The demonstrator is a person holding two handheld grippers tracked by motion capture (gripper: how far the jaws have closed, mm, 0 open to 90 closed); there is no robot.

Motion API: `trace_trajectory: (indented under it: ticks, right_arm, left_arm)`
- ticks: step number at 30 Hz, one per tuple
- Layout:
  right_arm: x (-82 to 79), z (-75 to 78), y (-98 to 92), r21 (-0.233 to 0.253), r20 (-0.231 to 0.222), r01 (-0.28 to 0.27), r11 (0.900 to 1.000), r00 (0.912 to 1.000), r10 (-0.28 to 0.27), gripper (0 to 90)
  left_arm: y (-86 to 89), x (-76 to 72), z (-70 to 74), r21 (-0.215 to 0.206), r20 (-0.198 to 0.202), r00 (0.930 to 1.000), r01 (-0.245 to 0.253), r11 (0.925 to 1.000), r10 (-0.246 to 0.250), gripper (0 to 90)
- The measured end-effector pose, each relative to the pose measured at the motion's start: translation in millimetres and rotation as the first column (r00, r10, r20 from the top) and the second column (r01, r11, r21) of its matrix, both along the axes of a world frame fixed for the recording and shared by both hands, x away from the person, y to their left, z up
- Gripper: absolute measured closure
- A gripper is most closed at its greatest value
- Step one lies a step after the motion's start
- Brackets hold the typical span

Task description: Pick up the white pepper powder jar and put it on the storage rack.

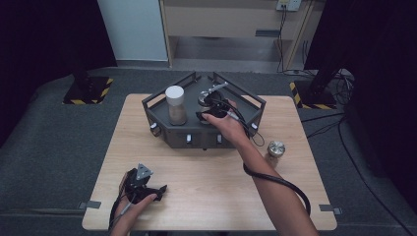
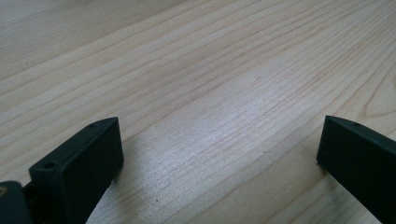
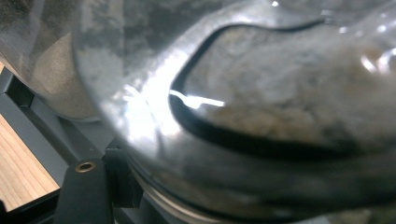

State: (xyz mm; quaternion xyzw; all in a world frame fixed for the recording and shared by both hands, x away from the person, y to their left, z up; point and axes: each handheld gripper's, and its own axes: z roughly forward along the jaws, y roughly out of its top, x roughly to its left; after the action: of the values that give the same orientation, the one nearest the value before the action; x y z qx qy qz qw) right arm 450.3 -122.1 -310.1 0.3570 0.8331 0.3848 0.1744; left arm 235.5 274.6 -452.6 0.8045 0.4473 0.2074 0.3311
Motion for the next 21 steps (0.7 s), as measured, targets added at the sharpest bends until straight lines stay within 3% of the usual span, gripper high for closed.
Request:
trace_trajectory:
  ticks: [21]
  right_arm:
    - [-0.6,-5.0,-1.2,0.008,0.004,0.002,1.000,1.0000,-0.002,30.6]
  left_arm:
    - [0.0,0.0,0.1,0.001,0.000,1.0000,0.001,1.0000,-0.001,0.0]
